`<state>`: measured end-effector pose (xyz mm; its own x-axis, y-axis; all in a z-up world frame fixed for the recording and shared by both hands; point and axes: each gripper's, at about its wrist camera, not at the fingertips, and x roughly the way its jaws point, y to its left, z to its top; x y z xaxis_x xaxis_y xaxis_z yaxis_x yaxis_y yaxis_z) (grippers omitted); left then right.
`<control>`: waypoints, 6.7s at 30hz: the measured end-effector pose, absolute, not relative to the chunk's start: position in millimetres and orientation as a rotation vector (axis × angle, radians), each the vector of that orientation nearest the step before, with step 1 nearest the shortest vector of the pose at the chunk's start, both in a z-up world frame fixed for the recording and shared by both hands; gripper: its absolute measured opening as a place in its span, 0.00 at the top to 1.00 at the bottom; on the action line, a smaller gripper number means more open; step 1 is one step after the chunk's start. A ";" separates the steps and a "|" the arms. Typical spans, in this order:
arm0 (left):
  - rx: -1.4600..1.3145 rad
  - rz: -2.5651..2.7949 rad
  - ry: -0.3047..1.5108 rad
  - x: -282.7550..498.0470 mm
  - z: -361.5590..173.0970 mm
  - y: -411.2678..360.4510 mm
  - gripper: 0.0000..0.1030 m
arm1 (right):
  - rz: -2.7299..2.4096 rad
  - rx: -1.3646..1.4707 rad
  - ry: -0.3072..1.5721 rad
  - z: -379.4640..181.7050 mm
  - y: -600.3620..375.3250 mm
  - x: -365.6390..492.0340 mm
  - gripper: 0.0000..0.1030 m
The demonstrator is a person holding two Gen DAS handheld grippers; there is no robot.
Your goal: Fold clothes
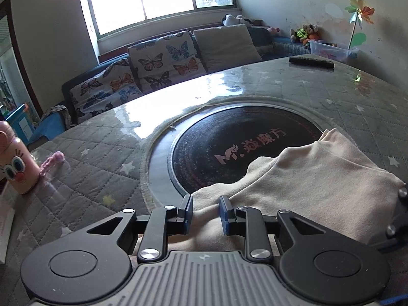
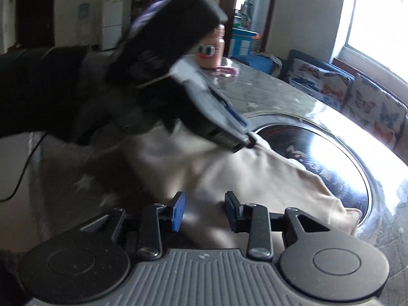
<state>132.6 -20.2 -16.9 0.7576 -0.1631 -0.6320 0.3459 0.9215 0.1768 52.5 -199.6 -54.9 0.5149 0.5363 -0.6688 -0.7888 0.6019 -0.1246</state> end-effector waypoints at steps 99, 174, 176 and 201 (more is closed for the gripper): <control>-0.334 0.241 0.535 14.2 36.0 217.6 0.86 | 0.641 -0.028 0.660 -14.9 -121.6 205.7 0.88; -0.153 0.213 0.663 -29.2 -6.2 99.6 0.00 | 0.758 -0.232 0.695 -58.5 -137.4 74.3 0.00; -0.154 0.209 0.663 -31.4 -5.8 96.6 0.00 | 0.754 -0.233 0.691 -58.2 -139.5 71.4 0.00; -0.148 0.230 0.661 -59.8 -3.1 72.8 0.00 | 0.697 -0.162 0.700 -55.0 -158.3 44.4 0.00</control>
<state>-59.8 72.8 -3.1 0.7652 0.1641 -0.6225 -0.2580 0.9641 -0.0629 44.4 -158.3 -55.0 0.5510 0.5345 -0.6409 -0.6386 0.7644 0.0884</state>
